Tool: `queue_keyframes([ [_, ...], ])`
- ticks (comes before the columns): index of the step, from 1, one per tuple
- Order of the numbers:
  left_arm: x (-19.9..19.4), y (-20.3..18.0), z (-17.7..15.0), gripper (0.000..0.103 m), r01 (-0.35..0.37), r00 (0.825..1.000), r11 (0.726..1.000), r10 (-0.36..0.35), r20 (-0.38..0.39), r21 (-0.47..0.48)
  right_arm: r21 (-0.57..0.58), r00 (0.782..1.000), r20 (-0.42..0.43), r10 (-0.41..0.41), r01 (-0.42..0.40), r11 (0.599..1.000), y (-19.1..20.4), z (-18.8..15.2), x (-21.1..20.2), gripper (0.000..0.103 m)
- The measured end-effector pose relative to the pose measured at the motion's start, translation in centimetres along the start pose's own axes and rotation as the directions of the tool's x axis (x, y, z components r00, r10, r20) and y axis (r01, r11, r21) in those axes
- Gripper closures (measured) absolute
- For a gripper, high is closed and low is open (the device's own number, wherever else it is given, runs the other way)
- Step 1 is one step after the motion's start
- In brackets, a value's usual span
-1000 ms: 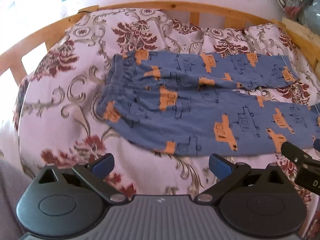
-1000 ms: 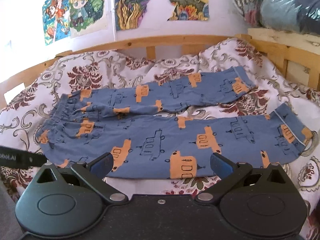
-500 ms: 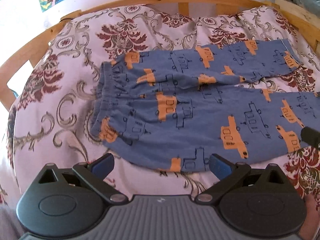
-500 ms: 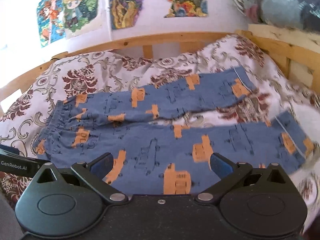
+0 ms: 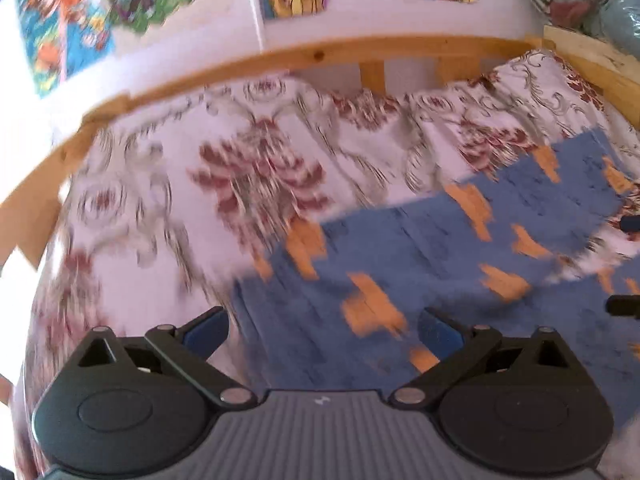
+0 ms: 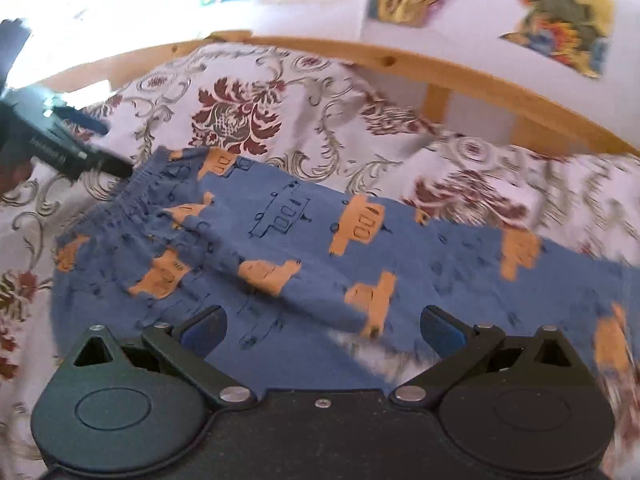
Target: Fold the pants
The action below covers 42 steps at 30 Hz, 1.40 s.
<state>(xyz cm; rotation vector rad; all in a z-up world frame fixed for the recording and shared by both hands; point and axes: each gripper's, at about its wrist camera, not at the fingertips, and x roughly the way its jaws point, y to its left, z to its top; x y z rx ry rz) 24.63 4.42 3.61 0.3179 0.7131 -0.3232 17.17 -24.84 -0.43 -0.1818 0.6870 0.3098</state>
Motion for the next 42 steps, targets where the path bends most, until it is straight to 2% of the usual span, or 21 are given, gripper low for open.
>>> queue_keyframes([
  [4, 4.2, 2.5, 2.3, 0.000, 0.092, 0.996, 0.986, -0.092, -0.006, 0.140, -0.026, 0.998, -0.021, 0.057, -0.057, 0.998, -2.8, 3.3, 3.9, 0.001],
  [6, 5.7, 2.8, 2.7, 0.000, 0.166, 0.986, 0.961, -0.163, -0.032, 0.222, -0.041, 0.995, -0.033, 0.090, -0.092, 0.995, -4.3, 5.1, 5.9, 0.001],
  [8, 7.1, 2.9, 3.0, 0.000, 0.246, 0.969, 0.922, -0.232, -0.083, 0.298, -0.082, 0.992, -0.047, 0.120, -0.124, 0.989, -5.4, 6.9, 7.9, 0.001],
  [10, 8.3, 2.9, 3.0, 0.000, 0.285, 0.958, 0.892, -0.258, -0.123, 0.352, -0.123, 0.987, -0.074, 0.141, -0.149, 0.981, -6.2, 8.5, 9.9, 0.001],
  [12, 9.5, 2.9, 3.0, 0.000, 0.289, 0.957, 0.873, -0.245, -0.159, 0.394, -0.147, 0.983, -0.112, 0.147, -0.163, 0.976, -7.0, 10.1, 12.3, 0.001],
  [15, 10.7, 3.8, 2.7, 0.000, 0.269, 0.961, 0.870, -0.214, -0.176, 0.413, -0.117, 0.978, -0.145, 0.147, -0.165, 0.979, -9.1, 11.4, 14.6, 0.008],
  [17, 11.2, 4.9, 3.1, 0.003, 0.286, 0.955, 0.874, -0.227, -0.191, 0.392, -0.115, 0.977, -0.156, 0.146, -0.164, 0.980, -10.2, 11.8, 15.5, 0.014],
  [21, 12.2, 6.1, 4.3, 0.010, 0.334, 0.937, 0.870, -0.266, -0.225, 0.363, -0.146, 0.949, -0.224, 0.223, -0.259, 0.955, -11.0, 12.2, 16.8, 0.019],
  [24, 12.4, 6.1, 5.1, 0.020, 0.353, 0.930, 0.858, -0.276, -0.245, 0.372, -0.156, 0.935, -0.268, 0.232, -0.280, 0.947, -10.9, 12.2, 17.8, 0.028],
  [26, 12.8, 5.8, 5.4, 0.035, 0.352, 0.929, 0.854, -0.268, -0.256, 0.384, -0.170, 0.933, -0.289, 0.215, -0.271, 0.947, -10.7, 12.0, 18.2, 0.038],
  [28, 13.1, 5.5, 5.6, 0.069, 0.331, 0.934, 0.858, -0.238, -0.267, 0.392, -0.185, 0.933, -0.292, 0.209, -0.270, 0.945, -10.6, 11.7, 18.2, 0.044],
  [29, 13.4, 5.4, 5.8, 0.073, 0.321, 0.935, 0.864, -0.224, -0.275, 0.389, -0.186, 0.932, -0.296, 0.208, -0.270, 0.945, -10.7, 11.5, 18.2, 0.046],
  [32, 13.9, 5.6, 6.2, 0.081, 0.330, 0.927, 0.876, -0.230, -0.296, 0.351, -0.179, 0.933, -0.299, 0.201, -0.261, 0.948, -11.1, 11.1, 18.0, 0.063],
  [34, 13.8, 5.5, 6.4, 0.092, 0.323, 0.928, 0.882, -0.223, -0.299, 0.344, -0.200, 0.937, -0.296, 0.184, -0.250, 0.948, -11.0, 10.8, 17.7, 0.085],
  [36, 13.5, 5.1, 6.3, 0.097, 0.295, 0.939, 0.884, -0.197, -0.283, 0.362, -0.220, 0.942, -0.288, 0.175, -0.243, 0.945, -10.9, 10.5, 17.3, 0.096],
  [37, 13.2, 5.0, 6.2, 0.099, 0.282, 0.943, 0.885, -0.186, -0.276, 0.370, -0.233, 0.946, -0.277, 0.168, -0.236, 0.943, -10.8, 10.4, 17.0, 0.100],
  [42, 11.7, 4.0, 6.0, 0.101, 0.215, 0.968, 0.895, -0.140, -0.210, 0.392, -0.275, 0.972, -0.203, 0.120, -0.174, 0.946, -9.8, 10.0, 14.9, 0.101],
])
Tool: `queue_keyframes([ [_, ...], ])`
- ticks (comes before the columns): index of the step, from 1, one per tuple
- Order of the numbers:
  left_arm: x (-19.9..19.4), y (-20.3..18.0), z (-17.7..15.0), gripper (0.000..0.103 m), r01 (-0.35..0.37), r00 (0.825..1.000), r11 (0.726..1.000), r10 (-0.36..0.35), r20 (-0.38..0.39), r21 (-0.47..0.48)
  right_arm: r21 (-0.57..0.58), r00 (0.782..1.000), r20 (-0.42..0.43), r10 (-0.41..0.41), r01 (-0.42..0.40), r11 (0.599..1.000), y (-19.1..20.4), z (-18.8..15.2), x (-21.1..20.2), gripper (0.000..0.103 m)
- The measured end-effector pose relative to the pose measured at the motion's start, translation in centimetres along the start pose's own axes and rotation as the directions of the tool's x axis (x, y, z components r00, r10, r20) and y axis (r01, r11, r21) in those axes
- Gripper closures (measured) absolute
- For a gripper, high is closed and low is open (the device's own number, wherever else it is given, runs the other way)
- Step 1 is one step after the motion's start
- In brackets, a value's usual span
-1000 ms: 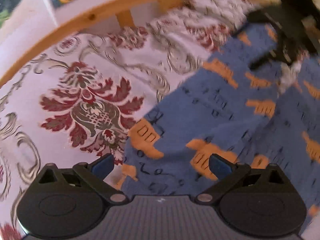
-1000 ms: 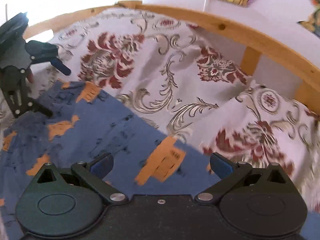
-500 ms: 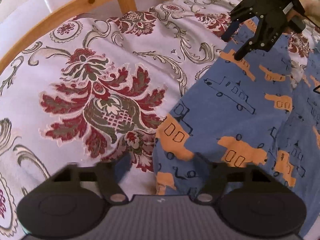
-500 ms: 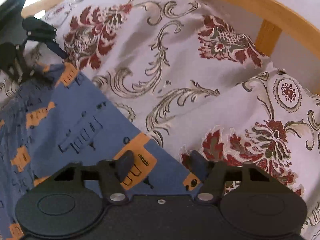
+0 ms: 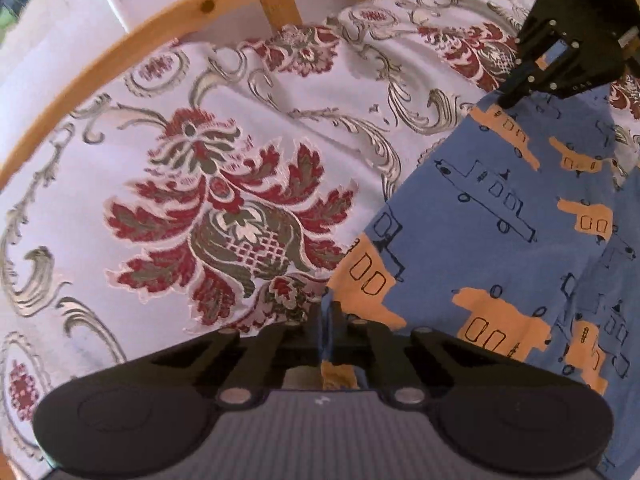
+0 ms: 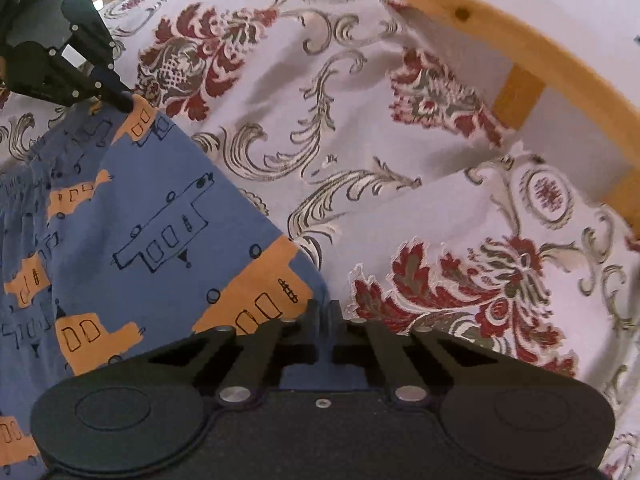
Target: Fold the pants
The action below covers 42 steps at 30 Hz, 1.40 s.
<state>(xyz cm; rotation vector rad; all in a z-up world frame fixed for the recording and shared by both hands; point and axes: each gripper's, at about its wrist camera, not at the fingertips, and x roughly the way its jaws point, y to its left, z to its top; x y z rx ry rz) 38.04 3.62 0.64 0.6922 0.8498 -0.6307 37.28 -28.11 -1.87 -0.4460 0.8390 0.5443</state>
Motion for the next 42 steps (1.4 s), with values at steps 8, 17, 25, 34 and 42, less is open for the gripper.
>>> queue_keyframes([
  [8, -4.8, -3.1, -0.8, 0.101, -0.151, 0.977, 0.988, 0.147, 0.157, 0.015, 0.024, 0.962, 0.176, -0.209, 0.208, 0.978, 4.6, -1.5, -6.7, 0.101],
  [17, -11.1, -9.5, -5.6, 0.101, -0.268, 0.916, 0.938, 0.178, 0.359, 0.221, 0.036, 0.932, 0.235, -0.276, 0.276, 0.961, 13.3, -6.7, -13.8, 0.101],
  [25, -12.8, -16.2, -11.2, 0.102, -0.245, 0.938, 0.811, 0.060, 0.341, 0.532, 0.054, 0.956, 0.150, -0.252, 0.246, 0.968, 21.4, -12.5, -15.8, 0.102],
  [34, -10.9, -20.0, -15.8, 0.102, -0.167, 0.976, 0.657, 0.005, 0.217, 0.735, 0.044, 0.974, 0.079, -0.214, 0.211, 0.976, 26.2, -15.3, -15.3, 0.102],
  [42, -9.7, -21.2, -18.5, 0.101, -0.126, 0.989, 0.577, 0.007, 0.149, 0.807, -0.017, 0.975, 0.042, -0.218, 0.219, 0.975, 28.3, -16.3, -14.7, 0.101],
])
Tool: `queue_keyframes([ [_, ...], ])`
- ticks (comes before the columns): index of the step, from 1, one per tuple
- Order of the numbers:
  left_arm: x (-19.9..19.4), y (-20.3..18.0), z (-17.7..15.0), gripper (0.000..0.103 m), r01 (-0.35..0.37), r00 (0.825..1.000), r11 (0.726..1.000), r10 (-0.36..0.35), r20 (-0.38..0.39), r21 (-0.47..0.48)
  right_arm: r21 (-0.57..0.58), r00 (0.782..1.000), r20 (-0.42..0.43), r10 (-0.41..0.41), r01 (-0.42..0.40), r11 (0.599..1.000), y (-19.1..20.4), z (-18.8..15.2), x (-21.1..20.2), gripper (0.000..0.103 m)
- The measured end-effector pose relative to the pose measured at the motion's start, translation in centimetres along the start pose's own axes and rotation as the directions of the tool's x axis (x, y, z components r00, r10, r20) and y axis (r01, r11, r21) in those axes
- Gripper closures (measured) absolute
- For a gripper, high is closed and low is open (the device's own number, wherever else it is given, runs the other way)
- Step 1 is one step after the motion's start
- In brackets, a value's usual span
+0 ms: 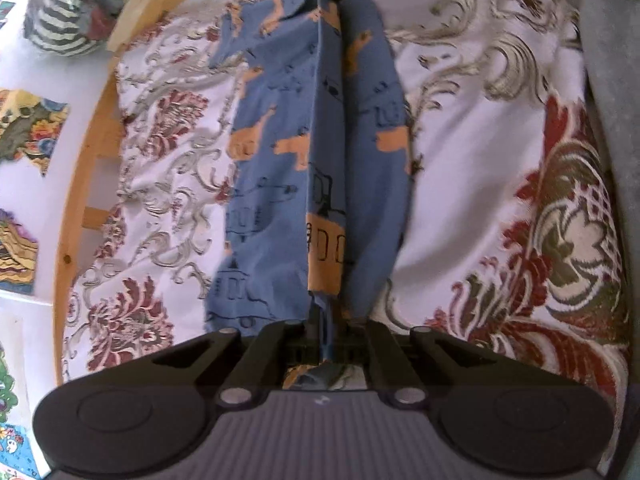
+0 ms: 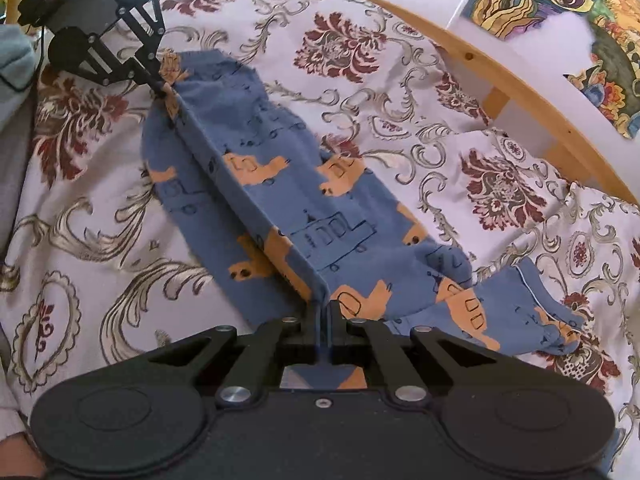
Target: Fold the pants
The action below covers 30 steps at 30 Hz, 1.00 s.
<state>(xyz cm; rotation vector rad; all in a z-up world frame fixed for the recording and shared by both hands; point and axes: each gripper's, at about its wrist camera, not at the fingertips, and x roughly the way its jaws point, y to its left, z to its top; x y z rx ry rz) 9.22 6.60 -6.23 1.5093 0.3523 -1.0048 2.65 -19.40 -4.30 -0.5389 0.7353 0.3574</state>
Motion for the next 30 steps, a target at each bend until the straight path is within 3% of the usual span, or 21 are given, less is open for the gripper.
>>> queue_keyframes([
  [3, 0.2, -0.4, -0.1, 0.095, 0.031, 0.999, 0.999, -0.031, -0.017, 0.009, -0.022, 1.000, -0.009, -0.011, 0.010, 1.000, 0.7, -0.5, 0.2, 0.100],
  [8, -0.1, -0.4, -0.6, 0.083, 0.085, 0.995, 0.996, -0.085, -0.041, 0.000, 0.022, 1.000, -0.023, 0.000, 0.001, 1.000, 0.9, -1.5, 0.4, 0.090],
  [11, -0.8, -0.1, -0.4, 0.069, 0.113, 0.992, 0.993, -0.113, -0.053, -0.016, 0.082, 0.999, -0.028, 0.026, -0.023, 0.996, 0.6, -2.1, 0.3, 0.081],
  [12, -1.0, 0.1, -0.3, 0.059, 0.122, 0.991, 0.992, -0.123, -0.056, -0.023, 0.102, 0.999, -0.032, 0.037, -0.034, 0.994, 0.6, -2.2, 0.3, 0.079],
  [13, -1.3, 0.5, -0.2, 0.047, 0.128, 0.990, 0.991, -0.130, -0.058, -0.038, 0.116, 0.998, -0.032, 0.047, -0.043, 0.992, 0.5, -2.4, 0.2, 0.072],
  [15, -1.8, 1.5, 0.0, 0.033, 0.124, 0.990, 0.988, -0.130, -0.058, -0.089, 0.137, 0.997, -0.028, 0.065, -0.060, 0.989, 0.4, -2.4, -0.1, 0.060],
  [19, -3.1, 4.3, 1.2, 0.007, 0.102, 0.992, 0.962, -0.116, -0.042, -0.252, 0.218, 0.998, 0.026, 0.056, -0.060, 0.974, -0.6, -2.4, -1.5, 0.019],
  [22, -4.5, 6.5, 3.2, 0.000, 0.101, 0.995, 0.901, -0.087, 0.053, -0.423, 0.355, 0.995, 0.095, -0.022, -0.013, 0.935, -2.6, -2.9, -3.1, 0.001],
  [26, -4.1, 8.1, 7.2, 0.000, 0.175, 0.982, 0.760, -0.085, 0.171, -0.626, 0.517, 0.983, 0.128, -0.133, 0.049, 0.855, -5.9, -4.5, -4.4, 0.001],
  [27, -3.7, 8.3, 8.6, 0.000, 0.197, 0.976, 0.720, -0.081, 0.201, -0.665, 0.565, 0.979, 0.115, -0.168, 0.075, 0.822, -6.8, -5.1, -4.7, 0.001],
  [30, -2.3, 8.0, 12.4, 0.000, 0.236, 0.964, 0.639, -0.058, 0.260, -0.732, 0.694, 0.970, 0.063, -0.234, 0.126, 0.709, -9.5, -7.1, -5.0, 0.001],
])
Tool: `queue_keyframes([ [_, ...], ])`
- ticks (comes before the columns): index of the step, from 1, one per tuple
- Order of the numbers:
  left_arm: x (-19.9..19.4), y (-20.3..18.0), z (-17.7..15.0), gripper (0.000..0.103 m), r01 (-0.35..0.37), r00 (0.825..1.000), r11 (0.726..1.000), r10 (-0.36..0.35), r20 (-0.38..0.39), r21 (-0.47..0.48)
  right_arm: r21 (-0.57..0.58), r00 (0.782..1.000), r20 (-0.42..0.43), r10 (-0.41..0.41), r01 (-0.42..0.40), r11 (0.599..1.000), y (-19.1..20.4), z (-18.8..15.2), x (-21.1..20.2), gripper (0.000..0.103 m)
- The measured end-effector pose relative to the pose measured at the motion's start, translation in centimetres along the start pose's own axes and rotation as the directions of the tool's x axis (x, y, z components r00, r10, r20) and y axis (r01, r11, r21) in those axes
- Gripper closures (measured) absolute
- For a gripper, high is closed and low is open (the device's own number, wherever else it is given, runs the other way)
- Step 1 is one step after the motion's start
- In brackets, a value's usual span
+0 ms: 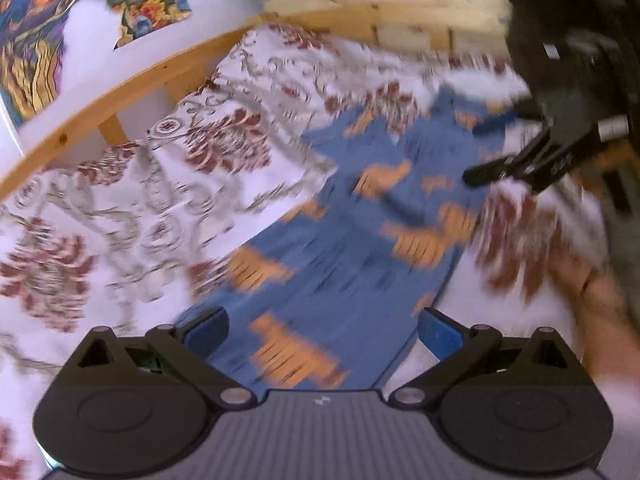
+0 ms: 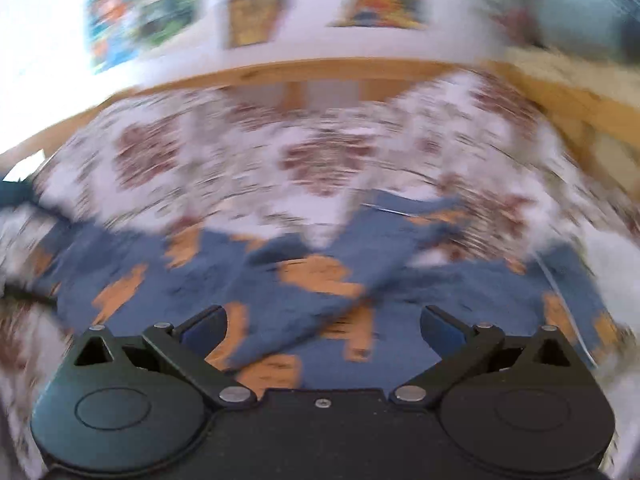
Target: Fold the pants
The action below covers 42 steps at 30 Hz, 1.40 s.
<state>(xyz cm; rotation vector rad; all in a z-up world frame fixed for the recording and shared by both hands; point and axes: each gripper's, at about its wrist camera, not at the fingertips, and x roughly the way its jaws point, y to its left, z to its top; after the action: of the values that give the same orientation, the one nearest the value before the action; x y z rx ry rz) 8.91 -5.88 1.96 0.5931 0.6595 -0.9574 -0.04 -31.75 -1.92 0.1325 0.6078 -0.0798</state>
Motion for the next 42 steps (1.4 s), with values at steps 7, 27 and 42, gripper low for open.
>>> queue_keyframes([
  [7, 6.9, -4.5, 2.9, 0.000, 0.010, 0.998, 0.963, 0.006, 0.062, -0.268, 0.182, 0.993, -0.019, -0.117, 0.118, 0.976, -4.2, -0.2, 0.3, 0.001],
  [27, 10.4, -7.6, 1.5, 0.001, 0.116, 0.987, 0.937, -0.073, 0.141, -0.330, -0.101, 0.976, -0.213, 0.053, -0.076, 0.992, -3.6, 10.2, 11.6, 0.001],
  [42, 10.8, -4.2, 0.8, 0.042, 0.206, 0.973, 0.848, -0.122, 0.198, -0.489, 0.017, 0.944, -0.328, -0.038, 0.046, 0.999, -3.7, 14.1, 22.7, 0.055],
])
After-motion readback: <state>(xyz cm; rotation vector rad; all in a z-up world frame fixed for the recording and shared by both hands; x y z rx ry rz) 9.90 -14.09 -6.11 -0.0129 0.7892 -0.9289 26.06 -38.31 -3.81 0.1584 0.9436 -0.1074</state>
